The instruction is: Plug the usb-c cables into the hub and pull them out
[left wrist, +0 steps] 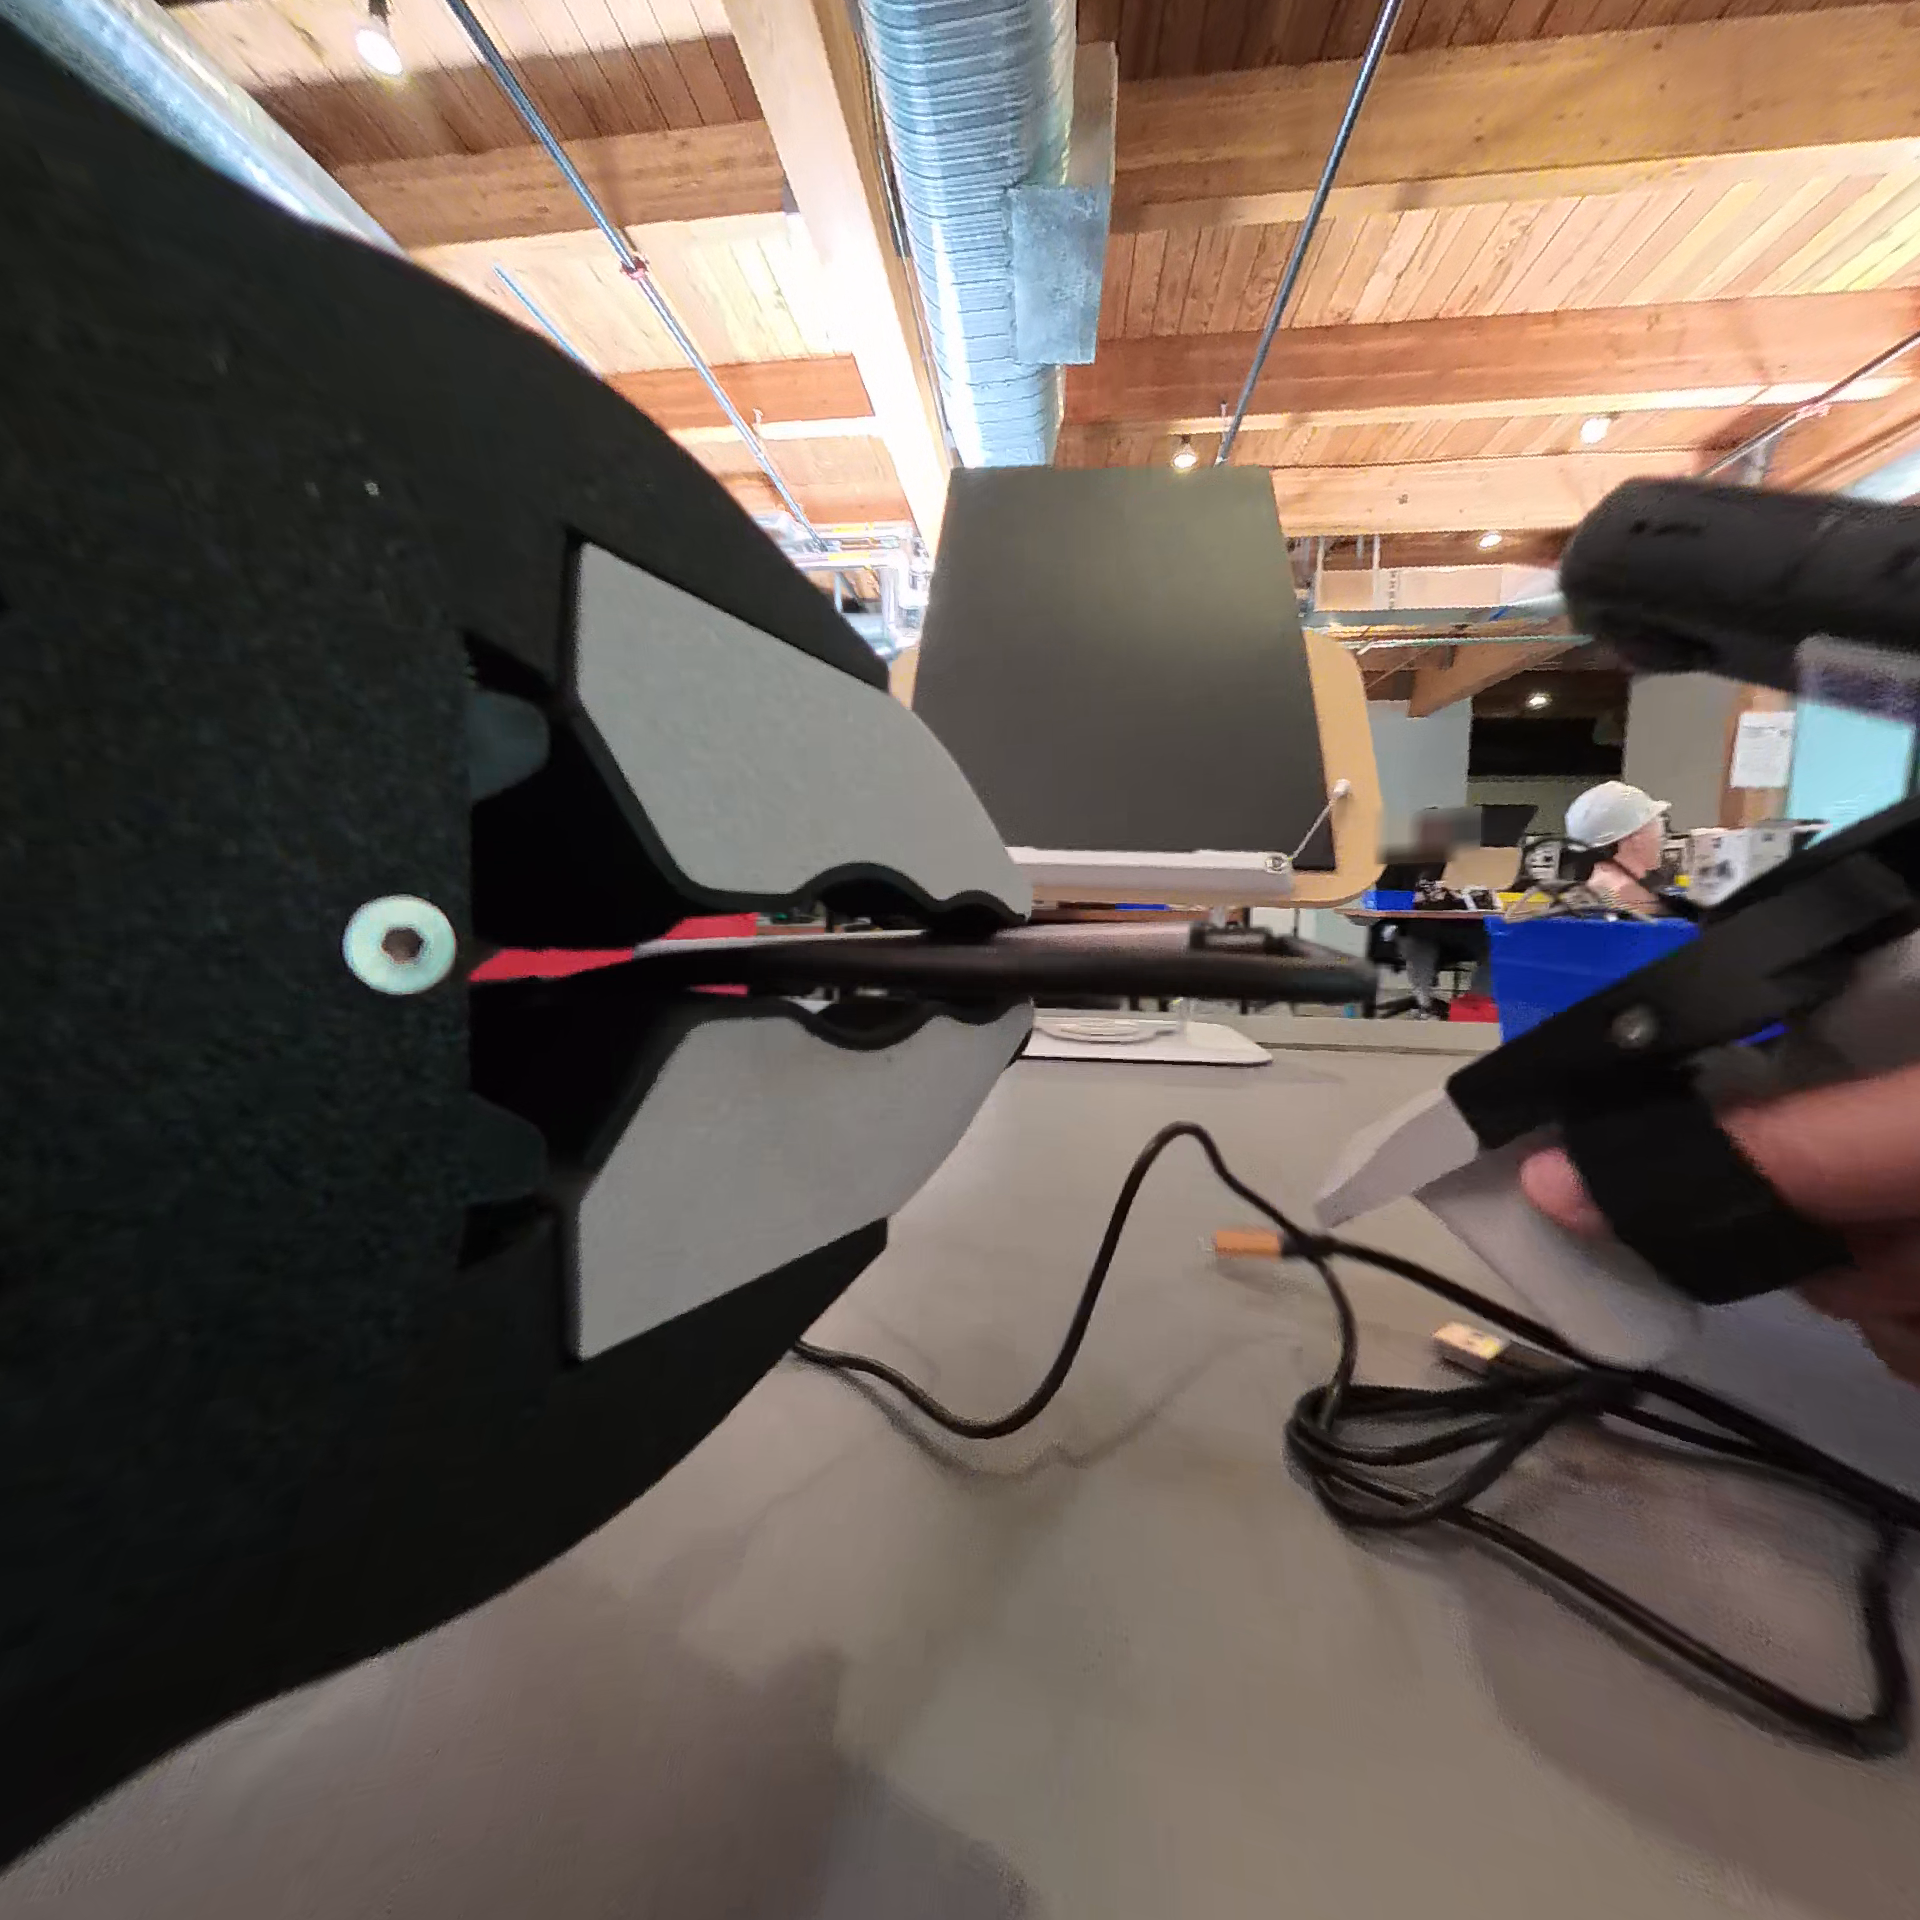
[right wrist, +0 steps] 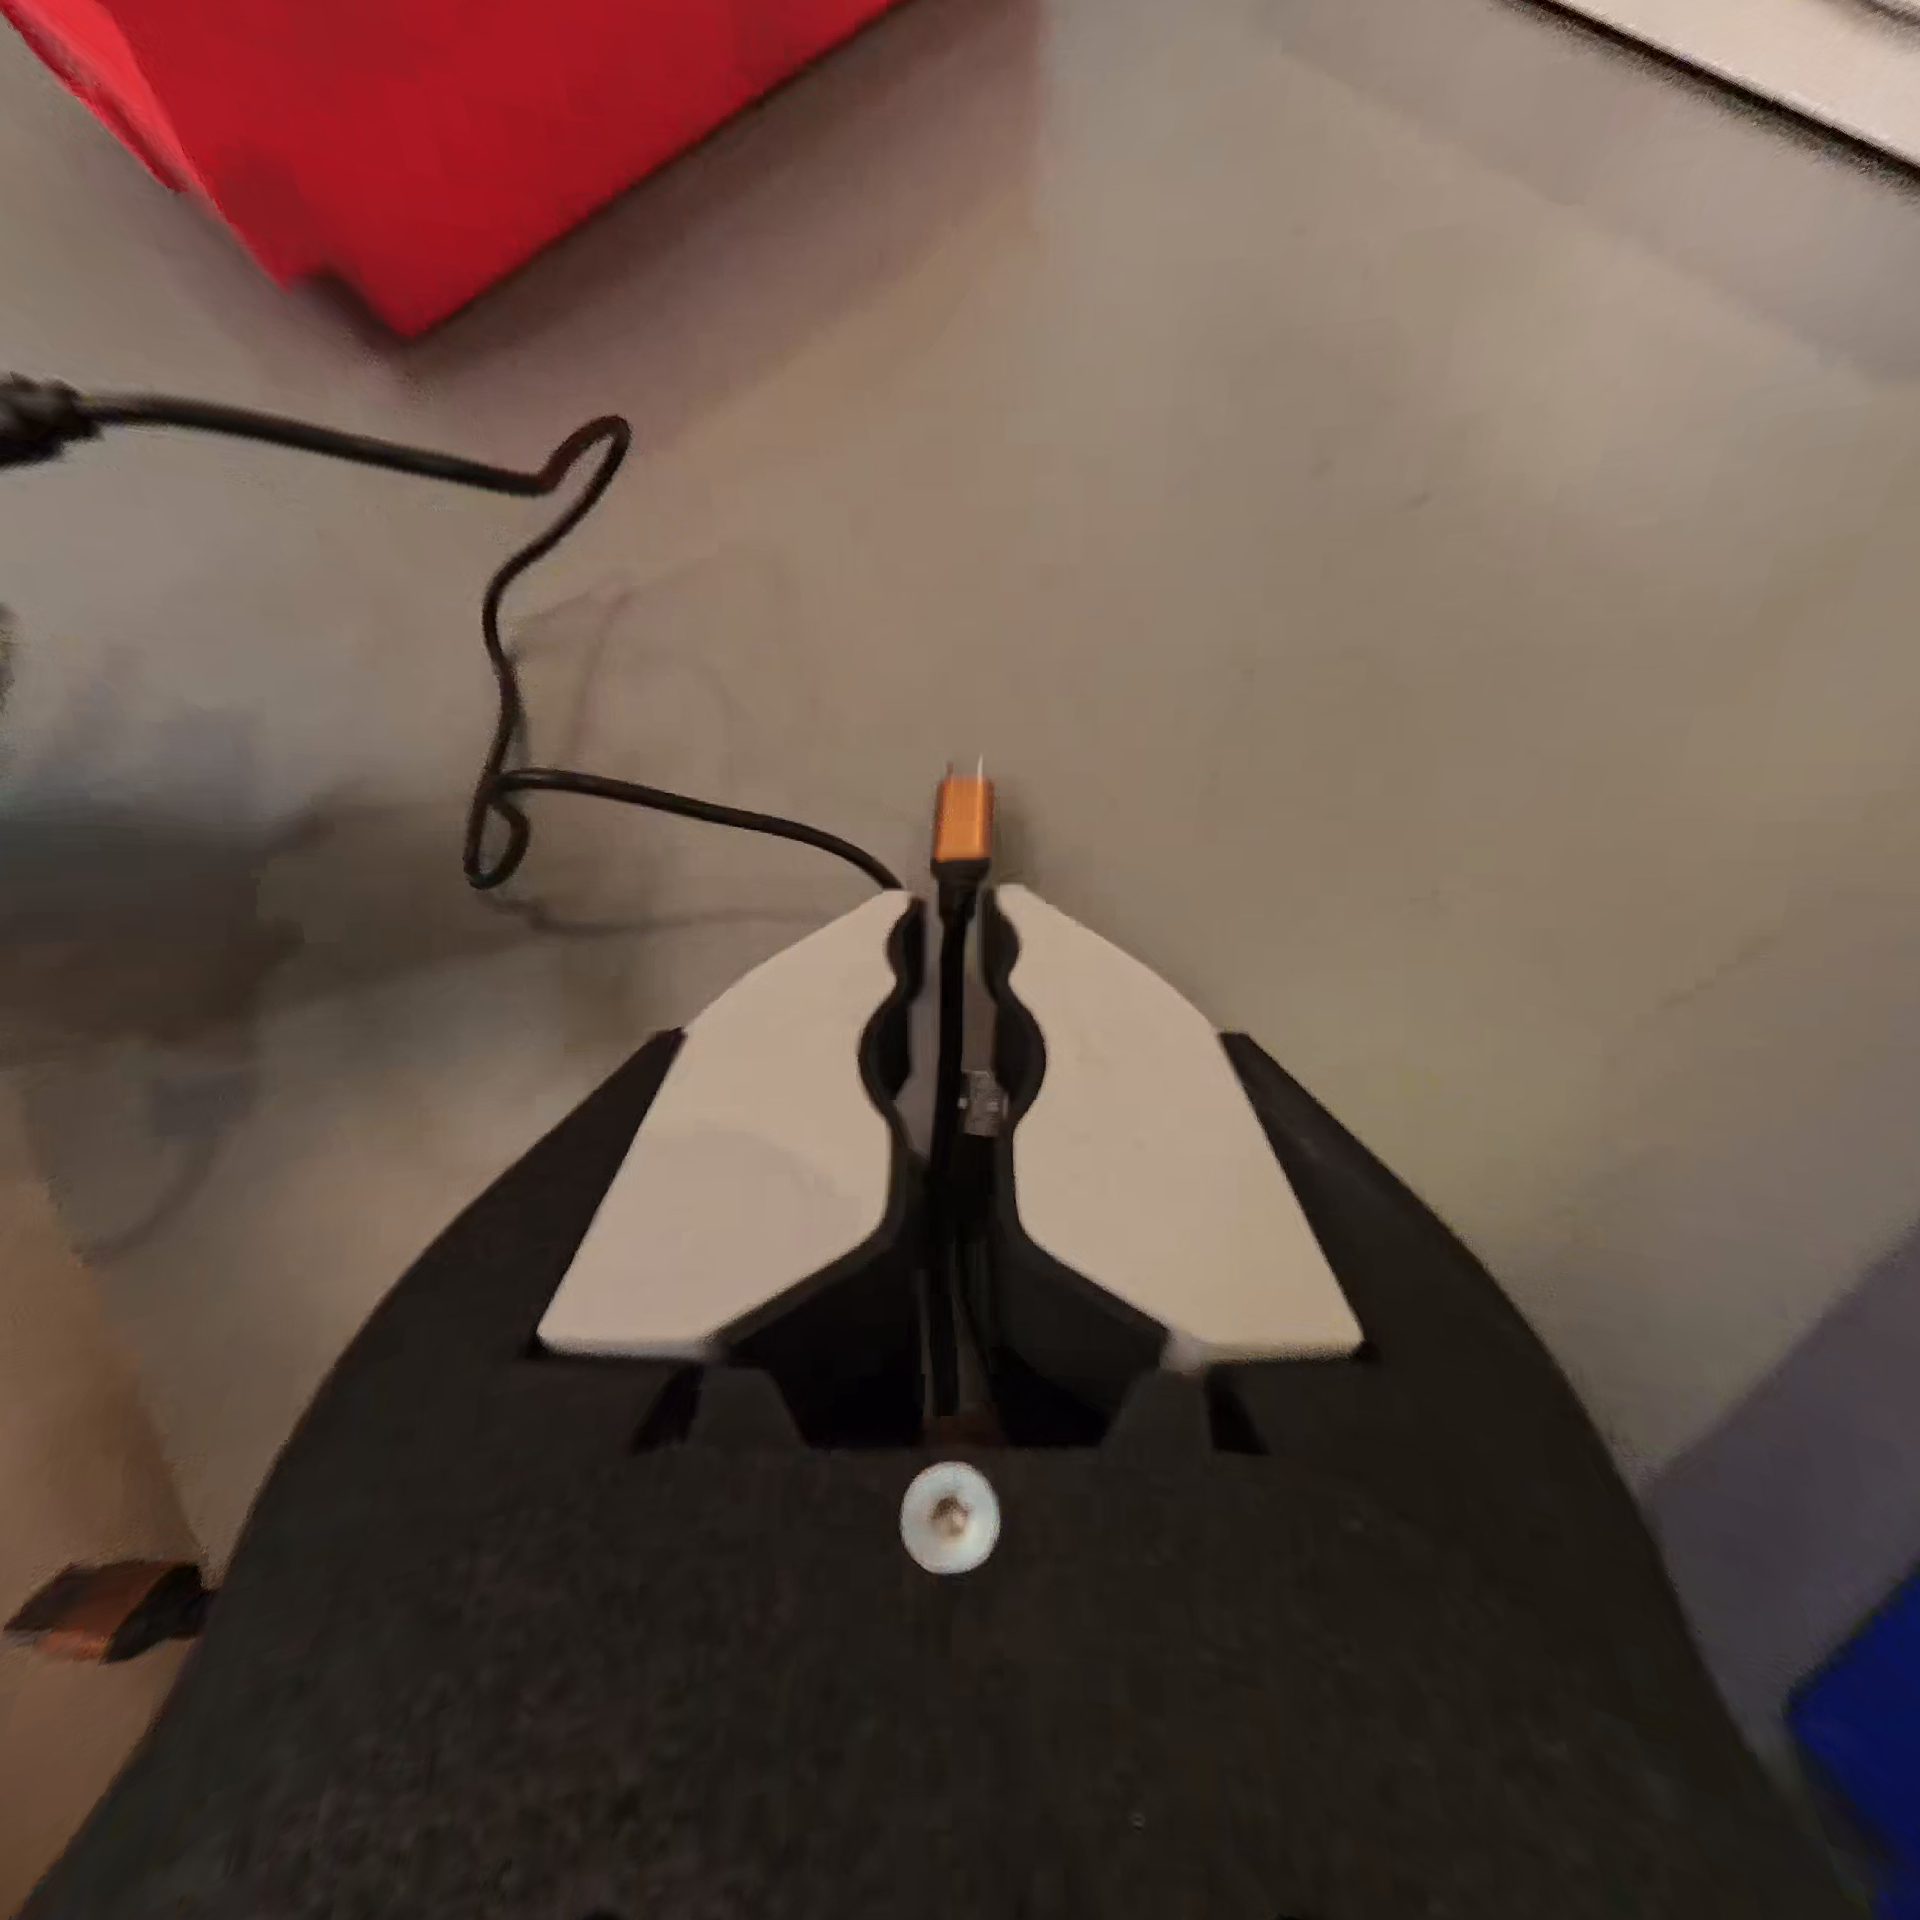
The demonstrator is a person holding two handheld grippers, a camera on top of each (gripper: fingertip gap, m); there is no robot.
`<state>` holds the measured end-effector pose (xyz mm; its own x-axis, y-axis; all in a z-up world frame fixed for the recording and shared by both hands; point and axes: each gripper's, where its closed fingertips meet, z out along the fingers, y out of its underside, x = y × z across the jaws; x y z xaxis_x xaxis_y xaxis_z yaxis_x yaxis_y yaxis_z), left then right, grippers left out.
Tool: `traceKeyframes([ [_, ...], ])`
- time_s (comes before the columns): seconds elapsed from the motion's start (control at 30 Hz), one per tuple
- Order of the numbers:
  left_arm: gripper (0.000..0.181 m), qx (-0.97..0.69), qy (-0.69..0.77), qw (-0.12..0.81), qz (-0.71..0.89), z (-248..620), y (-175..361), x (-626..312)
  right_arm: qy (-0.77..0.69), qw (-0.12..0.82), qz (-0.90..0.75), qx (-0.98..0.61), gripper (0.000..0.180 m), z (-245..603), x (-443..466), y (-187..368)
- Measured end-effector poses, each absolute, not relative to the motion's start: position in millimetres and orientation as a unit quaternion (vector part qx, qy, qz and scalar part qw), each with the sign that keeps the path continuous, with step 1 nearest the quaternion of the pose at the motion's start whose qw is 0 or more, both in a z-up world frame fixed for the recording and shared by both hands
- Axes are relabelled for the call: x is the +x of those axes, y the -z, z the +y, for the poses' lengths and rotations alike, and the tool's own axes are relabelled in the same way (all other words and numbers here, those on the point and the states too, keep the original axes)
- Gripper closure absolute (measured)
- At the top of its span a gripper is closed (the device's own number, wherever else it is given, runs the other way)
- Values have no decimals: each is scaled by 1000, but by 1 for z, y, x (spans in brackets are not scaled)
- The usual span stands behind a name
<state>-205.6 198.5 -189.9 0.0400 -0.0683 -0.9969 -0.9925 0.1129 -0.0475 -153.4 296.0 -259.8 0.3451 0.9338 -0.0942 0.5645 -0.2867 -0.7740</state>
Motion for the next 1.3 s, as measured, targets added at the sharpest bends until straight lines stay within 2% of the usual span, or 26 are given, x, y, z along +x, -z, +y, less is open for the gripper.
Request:
traceKeyframes([
  [0.07,173,-495,-462,511,530,201,191,-210,-318,325,-468,-758,152,294,-154,246],
  [0.2,173,-503,-478,495,522,206,192,-216,-440,308,-435,-723,151,267,-164,200],
  [0.3,173,-482,-497,499,521,207,187,-215,-578,176,-438,-666,150,209,-180,177],
  [0.4,172,-473,-515,503,507,207,180,-214,-588,83,-442,-672,143,179,-191,194],
  [0.47,173,-473,-519,507,500,207,177,-213,-619,55,-424,-658,157,168,-197,193],
  [0.5,172,-477,-520,505,497,208,178,-215,-636,49,-408,-653,166,168,-199,190],
  [0.7,164,-528,-447,546,473,202,189,-216,-584,164,-412,-680,170,218,-184,197],
  [0.8,155,-606,-301,596,433,198,191,-209,-554,216,-426,-682,171,241,-170,199],
  [0.87,141,-689,-101,613,373,197,198,-197,-519,251,-439,-689,171,253,-163,204],
  [1.0,133,-721,241,608,227,191,175,-195,-422,347,-436,-715,172,289,-145,207],
  [1.07,134,-727,312,592,152,198,172,-217,-428,373,-428,-703,172,295,-139,197],
  [1.13,137,-725,362,569,137,200,173,-226,-484,355,-458,-656,172,275,-145,185],
  [1.3,136,-713,362,568,193,194,172,-218,-572,311,-542,-531,172,209,-164,173],
])
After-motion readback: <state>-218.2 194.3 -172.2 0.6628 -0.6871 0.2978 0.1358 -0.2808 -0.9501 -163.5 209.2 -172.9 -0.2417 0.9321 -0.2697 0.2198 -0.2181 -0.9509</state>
